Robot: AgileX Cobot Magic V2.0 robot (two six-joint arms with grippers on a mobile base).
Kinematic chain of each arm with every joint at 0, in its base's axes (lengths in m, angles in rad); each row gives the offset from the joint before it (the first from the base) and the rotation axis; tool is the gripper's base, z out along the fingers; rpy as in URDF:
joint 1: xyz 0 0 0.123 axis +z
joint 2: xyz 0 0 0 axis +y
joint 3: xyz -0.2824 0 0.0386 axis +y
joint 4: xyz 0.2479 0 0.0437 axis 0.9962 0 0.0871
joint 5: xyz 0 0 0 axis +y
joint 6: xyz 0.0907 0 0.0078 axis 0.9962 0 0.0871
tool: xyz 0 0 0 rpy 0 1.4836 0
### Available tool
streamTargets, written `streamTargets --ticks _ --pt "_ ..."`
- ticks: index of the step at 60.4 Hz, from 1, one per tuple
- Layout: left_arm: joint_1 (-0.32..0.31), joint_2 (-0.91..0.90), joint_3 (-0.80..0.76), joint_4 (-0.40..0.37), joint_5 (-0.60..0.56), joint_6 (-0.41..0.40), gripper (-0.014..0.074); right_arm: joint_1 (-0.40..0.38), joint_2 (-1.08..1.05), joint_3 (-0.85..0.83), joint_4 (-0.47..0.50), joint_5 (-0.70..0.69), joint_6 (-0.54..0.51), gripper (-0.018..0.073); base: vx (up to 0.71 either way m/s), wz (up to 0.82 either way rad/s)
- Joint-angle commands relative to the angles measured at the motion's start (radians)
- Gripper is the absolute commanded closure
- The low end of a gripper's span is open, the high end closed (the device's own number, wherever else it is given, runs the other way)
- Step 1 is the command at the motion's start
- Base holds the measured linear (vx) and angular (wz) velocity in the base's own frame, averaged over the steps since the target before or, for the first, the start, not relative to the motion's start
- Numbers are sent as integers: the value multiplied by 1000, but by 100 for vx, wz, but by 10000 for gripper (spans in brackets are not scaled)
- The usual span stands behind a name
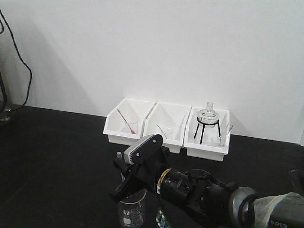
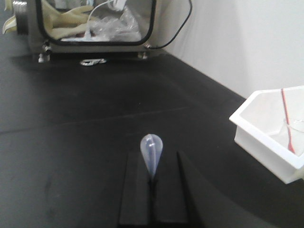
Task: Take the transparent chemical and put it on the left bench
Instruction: 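Lower the pipette into the empty glass beaker and open the right gripper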
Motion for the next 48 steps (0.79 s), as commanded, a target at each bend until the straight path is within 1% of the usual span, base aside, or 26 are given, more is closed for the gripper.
streamTargets --ticks 1,9,17,24,30,36,41,48 --pt "-2 -19 16 -1 -78 -8 600 0 -60 -35 16 -10 -7 548 0 0" --pt "-2 -19 16 -1 -78 -8 600 0 -60 -35 16 31 10 508 0 0" --pt "-2 -19 16 -1 -78 -8 600 1 -60 -35 47 128 113 421 0 0" --pt "-2 -19 16 -1 -78 -8 600 1 -60 -35 47 204 180 292 0 0" --pt "-2 -19 16 -1 -78 -8 600 1 -60 -35 47 208 187 139 0 0" --pt "-2 -19 16 -1 -78 -8 600 1 -70 -35 40 191 186 29 0 0" --pt "-2 -19 16 -1 -78 -8 600 1 -99 -32 40 203 182 -8 0 0" --pt "-2 -19 16 -1 -78 -8 600 1 -178 -9 35 267 178 -9 0 0"
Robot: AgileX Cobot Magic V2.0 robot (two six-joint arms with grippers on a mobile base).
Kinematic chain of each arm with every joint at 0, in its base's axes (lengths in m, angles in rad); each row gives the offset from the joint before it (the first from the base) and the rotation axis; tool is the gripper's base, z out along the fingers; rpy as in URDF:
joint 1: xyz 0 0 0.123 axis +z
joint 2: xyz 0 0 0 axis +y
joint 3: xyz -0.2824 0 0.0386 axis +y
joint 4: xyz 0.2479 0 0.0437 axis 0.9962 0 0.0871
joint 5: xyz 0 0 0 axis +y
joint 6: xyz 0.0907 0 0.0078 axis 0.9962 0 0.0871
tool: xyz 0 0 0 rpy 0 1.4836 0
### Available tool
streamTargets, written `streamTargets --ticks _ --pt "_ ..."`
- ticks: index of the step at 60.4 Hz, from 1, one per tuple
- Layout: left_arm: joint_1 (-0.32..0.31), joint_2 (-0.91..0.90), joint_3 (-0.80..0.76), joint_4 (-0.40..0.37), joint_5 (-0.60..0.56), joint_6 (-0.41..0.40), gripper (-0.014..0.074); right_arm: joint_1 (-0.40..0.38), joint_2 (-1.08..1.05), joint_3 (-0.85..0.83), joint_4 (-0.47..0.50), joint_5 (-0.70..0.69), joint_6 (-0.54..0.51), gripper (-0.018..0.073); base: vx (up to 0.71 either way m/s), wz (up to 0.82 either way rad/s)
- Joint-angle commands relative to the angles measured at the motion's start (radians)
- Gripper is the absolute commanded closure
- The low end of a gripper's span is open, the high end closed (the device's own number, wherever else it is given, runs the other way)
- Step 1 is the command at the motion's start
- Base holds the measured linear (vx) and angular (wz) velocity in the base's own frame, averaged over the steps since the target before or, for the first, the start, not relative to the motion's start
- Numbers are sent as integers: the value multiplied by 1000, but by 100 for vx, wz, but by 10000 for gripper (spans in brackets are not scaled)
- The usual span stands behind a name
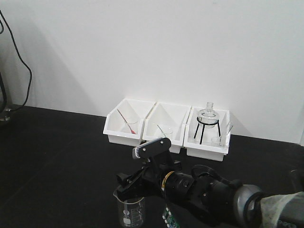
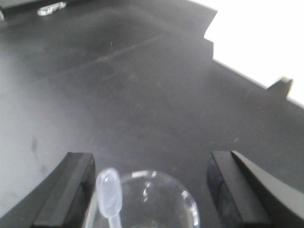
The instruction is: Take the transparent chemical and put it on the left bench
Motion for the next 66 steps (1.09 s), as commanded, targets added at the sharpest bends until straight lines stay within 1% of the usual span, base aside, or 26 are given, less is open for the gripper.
streamTargets --ticks 1,7,15,20,25,29,33,35,39,56,60,66 --pt "-2 -19 16 -1 -78 -8 600 -3 -132 -6 -6 -28 -8 -9 0 0" --pt "-2 -19 16 -1 -78 -8 600 -3 -219 59 -24 -33 -23 -6 0 0" --pt "-2 -19 16 -1 -78 -8 600 -2 -349 176 -26 -7 -14 -6 0 0" --pt "-2 -19 16 -1 -78 -8 600 -2 -497 291 -26 -7 -14 -6 0 0" --pt "-2 -19 16 -1 -78 -8 600 -4 -666 413 -26 8 -43 -6 0 0" --pt "-2 -19 16 -1 -78 -8 600 -4 -794 478 -26 69 -64 -6 0 0" --pt "-2 -19 16 -1 -78 -8 600 -4 -919 532 -26 184 -67 -6 0 0" --pt "-2 -19 16 -1 -78 -8 600 -4 -987 559 -26 271 -67 -6 0 0" --pt "-2 -19 16 -1 -78 -8 600 -4 -1122 614 -26 367 -67 -6 0 0" --pt "-2 -19 16 -1 -78 -8 600 -4 -1634 839 -49 430 -66 -3 0 0" --pt "-2 -19 16 -1 -78 -8 600 -4 -1730 886 -48 459 -53 7 0 0" --pt "-2 -19 16 -1 -78 -8 600 -4 -1857 962 -33 463 -41 21 0 0"
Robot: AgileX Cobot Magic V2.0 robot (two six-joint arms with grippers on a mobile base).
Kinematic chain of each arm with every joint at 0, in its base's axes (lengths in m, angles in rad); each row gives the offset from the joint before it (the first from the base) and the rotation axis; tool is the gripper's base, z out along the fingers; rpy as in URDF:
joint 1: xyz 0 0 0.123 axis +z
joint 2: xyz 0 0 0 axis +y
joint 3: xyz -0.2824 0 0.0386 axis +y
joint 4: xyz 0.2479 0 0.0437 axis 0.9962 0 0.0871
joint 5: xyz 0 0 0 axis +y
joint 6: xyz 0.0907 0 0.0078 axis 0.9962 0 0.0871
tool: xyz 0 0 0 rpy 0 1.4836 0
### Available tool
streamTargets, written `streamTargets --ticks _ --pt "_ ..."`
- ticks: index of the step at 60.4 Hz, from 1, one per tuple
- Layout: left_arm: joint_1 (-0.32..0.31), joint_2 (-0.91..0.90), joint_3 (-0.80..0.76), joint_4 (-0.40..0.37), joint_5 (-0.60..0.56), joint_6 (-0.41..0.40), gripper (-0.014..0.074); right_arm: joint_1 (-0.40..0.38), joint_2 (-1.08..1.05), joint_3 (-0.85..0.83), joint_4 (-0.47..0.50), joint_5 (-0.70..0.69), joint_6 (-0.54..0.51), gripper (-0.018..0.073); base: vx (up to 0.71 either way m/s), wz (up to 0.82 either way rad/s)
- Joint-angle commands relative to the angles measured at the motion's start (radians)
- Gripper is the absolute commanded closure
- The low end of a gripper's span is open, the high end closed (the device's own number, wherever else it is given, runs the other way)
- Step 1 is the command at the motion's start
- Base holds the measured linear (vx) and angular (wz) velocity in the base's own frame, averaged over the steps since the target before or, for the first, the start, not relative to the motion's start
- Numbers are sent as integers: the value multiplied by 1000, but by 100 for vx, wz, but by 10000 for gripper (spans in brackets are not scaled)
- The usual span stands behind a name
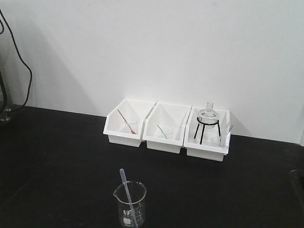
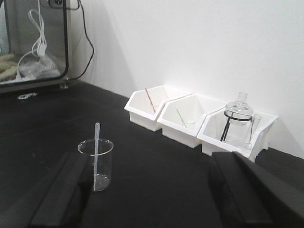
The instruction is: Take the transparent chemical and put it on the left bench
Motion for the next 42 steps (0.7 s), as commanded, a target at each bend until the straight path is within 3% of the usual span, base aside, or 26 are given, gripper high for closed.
streamTargets --ticks 1,7,27,31,34,36,42 --pt "-2 -19 16 -1 -78 -8 600 -2 -85 32 4 -51 13 22 0 0" --pt "-2 -19 16 -1 -78 -8 600 -2 -162 72 35 -53 29 31 0 0" --pt "-2 -19 16 -1 -78 -8 600 1 -135 103 45 -55 29 37 0 0" --pt "-2 -19 16 -1 -78 -8 600 -8 -156 149 167 -58 29 37 0 0" --pt "-2 -19 16 -1 -78 -8 600 -54 -160 203 297 -68 29 37 0 0" --pt "-2 -19 16 -1 -78 -8 600 -91 -158 234 333 -77 29 37 0 0" --pt "-2 -19 16 -1 -78 -8 600 -283 -159 329 320 -90 29 37 0 0"
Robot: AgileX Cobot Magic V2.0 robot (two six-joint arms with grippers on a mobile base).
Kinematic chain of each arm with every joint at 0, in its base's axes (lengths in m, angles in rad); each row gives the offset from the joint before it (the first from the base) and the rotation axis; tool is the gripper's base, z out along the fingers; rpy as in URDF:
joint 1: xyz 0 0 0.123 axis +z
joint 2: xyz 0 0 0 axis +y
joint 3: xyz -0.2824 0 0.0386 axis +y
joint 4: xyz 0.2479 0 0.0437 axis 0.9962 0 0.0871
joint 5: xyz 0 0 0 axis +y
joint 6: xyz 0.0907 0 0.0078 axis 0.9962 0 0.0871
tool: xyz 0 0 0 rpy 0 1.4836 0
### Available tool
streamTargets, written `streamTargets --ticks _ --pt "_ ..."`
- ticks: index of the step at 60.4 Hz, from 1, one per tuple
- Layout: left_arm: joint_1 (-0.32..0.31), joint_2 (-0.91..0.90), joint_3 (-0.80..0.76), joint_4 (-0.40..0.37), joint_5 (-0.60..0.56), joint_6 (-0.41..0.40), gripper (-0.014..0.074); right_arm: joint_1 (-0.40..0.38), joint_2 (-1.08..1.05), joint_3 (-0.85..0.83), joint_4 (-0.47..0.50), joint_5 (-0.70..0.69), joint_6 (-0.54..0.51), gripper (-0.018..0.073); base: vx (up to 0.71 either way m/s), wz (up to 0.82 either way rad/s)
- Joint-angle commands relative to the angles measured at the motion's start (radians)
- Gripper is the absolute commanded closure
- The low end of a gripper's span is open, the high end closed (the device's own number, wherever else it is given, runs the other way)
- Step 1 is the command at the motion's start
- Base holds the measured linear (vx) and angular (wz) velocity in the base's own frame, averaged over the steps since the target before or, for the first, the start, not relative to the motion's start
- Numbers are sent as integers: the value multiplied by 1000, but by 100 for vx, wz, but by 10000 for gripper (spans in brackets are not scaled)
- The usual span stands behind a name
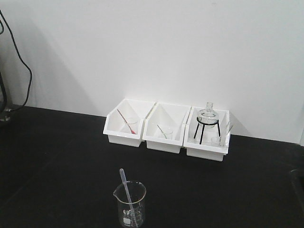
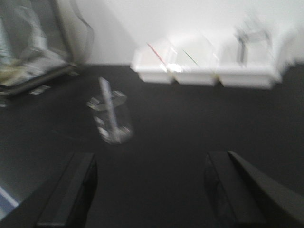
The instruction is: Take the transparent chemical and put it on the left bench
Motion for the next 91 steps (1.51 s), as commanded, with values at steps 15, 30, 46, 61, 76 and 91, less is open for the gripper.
streamTargets --ticks 15,30,46,61,76,91 --pt "-2 -19 16 -1 -78 -8 600 -619 -10 57 13 14 0 37 0 0" --pt "-2 -19 16 -1 -78 -8 600 -625 -10 57 3 0 0 37 0 0" --pt "-2 -19 16 -1 -78 -8 600 -613 -10 57 5 0 0 37 0 0" --pt "-2 -19 16 -1 -78 -8 600 -613 -10 57 7 -1 0 37 0 0" --pt "-2 -19 16 -1 -78 -8 600 -613 -10 57 -18 -51 -328 282 0 0" --pt "-2 -19 16 -1 -78 -8 600 -613 -10 57 153 -85 -410 570 0 0"
